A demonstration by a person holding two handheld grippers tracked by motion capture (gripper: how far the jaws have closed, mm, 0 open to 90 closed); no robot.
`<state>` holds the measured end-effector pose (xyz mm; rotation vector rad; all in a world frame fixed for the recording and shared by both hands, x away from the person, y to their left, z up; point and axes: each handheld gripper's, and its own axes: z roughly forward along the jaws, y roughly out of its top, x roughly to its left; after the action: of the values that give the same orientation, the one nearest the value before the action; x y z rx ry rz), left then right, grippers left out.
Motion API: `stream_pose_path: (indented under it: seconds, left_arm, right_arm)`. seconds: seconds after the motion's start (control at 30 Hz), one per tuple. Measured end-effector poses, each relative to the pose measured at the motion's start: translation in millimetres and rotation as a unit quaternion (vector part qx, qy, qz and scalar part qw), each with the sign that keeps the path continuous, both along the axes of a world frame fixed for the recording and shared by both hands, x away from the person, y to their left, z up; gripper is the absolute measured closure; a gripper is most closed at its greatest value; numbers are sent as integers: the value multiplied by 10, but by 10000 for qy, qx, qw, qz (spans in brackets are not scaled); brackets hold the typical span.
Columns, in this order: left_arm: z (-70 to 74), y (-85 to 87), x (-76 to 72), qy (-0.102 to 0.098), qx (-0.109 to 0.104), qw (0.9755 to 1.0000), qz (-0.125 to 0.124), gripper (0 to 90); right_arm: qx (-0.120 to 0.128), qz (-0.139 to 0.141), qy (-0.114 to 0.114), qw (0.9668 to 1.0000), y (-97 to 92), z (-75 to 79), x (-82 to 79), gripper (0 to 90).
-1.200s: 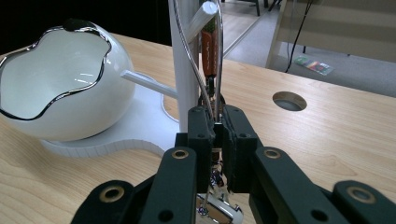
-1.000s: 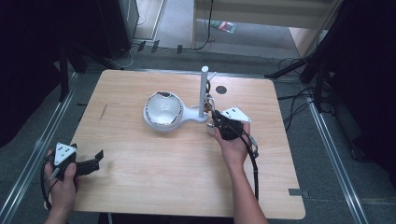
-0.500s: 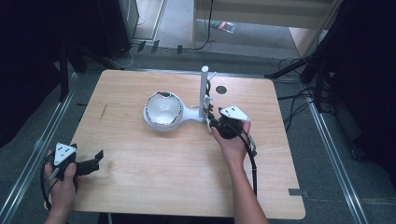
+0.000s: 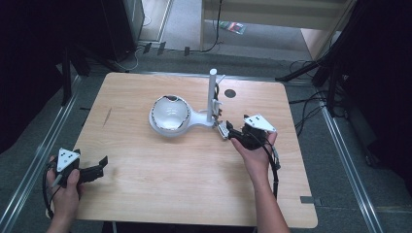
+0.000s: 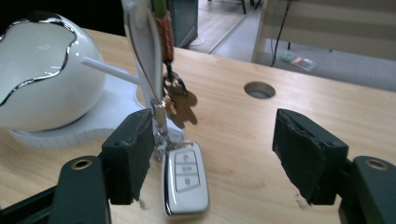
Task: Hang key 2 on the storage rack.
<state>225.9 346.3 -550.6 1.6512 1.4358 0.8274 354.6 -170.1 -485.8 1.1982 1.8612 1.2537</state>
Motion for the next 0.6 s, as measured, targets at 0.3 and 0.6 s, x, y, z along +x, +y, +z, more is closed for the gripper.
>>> stream_pose_path:
  seconds: [0.3, 0.6]
  left_arm:
    - [0, 2, 0, 2, -12, 10000, 13, 0]
    - [1, -1, -1, 3, 7, 10000, 13, 0]
  right_arm:
    - [-156, -182, 247, 9994, -335, -75, -185, 125]
    - [-200, -225, 479, 9984, -570, -228, -352, 0]
